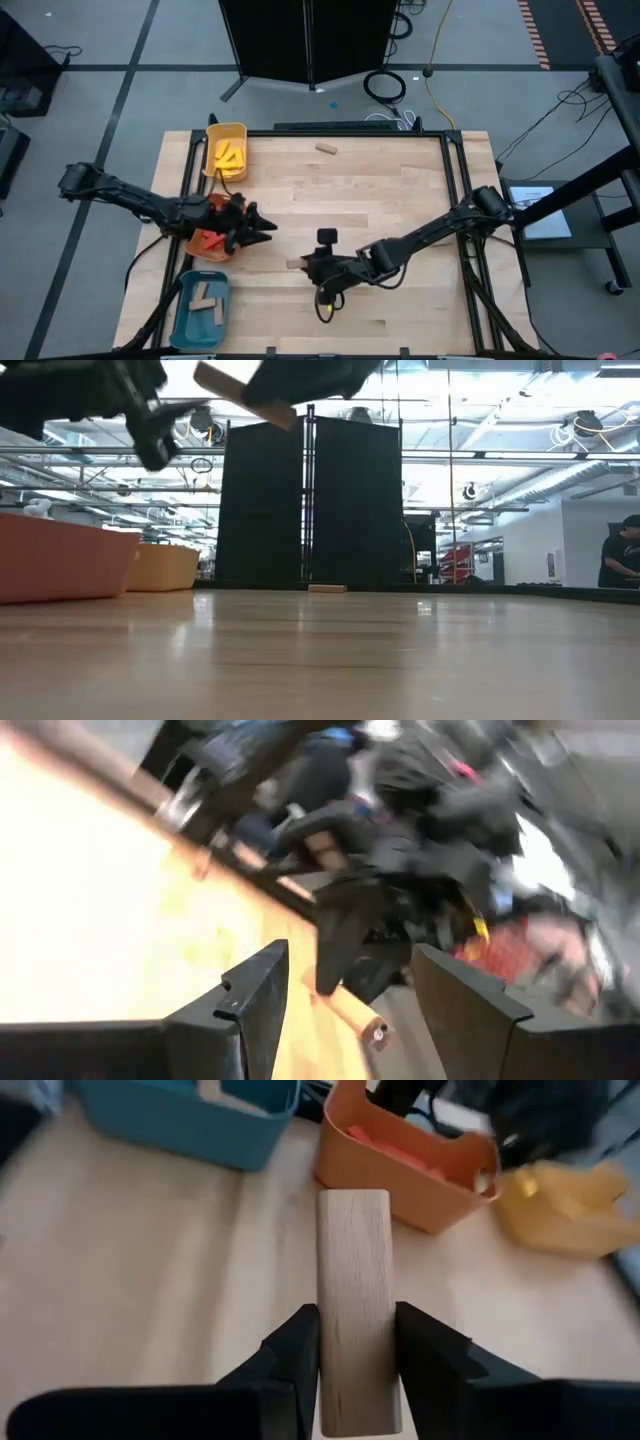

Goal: Sort blocks
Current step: Put the bottom left brown block in the blue bin

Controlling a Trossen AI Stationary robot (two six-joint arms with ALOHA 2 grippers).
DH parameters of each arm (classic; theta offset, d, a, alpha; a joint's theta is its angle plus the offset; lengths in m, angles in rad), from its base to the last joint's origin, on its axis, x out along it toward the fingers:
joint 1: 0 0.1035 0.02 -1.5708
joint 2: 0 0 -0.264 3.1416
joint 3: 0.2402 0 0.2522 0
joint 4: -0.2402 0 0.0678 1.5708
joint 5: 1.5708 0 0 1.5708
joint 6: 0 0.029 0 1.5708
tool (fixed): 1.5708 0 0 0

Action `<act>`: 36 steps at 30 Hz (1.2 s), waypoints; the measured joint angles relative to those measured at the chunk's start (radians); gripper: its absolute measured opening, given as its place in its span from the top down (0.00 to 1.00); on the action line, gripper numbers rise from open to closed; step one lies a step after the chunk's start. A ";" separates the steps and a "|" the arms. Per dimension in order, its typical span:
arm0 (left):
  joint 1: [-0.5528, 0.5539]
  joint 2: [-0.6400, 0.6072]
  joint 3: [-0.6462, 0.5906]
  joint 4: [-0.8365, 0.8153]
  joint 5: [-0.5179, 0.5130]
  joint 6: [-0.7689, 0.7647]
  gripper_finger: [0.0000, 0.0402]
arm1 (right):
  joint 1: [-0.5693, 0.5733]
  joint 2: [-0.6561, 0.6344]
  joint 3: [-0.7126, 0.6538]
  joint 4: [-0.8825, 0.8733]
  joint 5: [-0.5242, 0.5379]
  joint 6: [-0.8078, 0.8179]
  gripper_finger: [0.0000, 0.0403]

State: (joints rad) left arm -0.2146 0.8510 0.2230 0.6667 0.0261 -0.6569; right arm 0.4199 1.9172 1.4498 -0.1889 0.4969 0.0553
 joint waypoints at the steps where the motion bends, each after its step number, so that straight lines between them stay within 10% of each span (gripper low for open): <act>1: 0.003 0.019 0.000 0.001 -0.014 -0.085 0.48 | -0.003 0.000 0.000 -0.002 0.022 -0.055 0.76; 10: 0.025 0.133 0.000 0.006 -0.060 -0.326 0.48 | -0.064 0.001 0.000 -0.016 0.082 -0.198 0.75; 36: 0.025 0.357 0.082 0.059 -0.185 -0.298 0.48 | -0.173 0.001 0.000 -0.088 0.074 -0.173 0.75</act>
State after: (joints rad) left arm -0.1898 1.2080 0.3053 0.7255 -0.1593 -0.9546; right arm 0.2472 1.9182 1.4498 -0.2770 0.5709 -0.1181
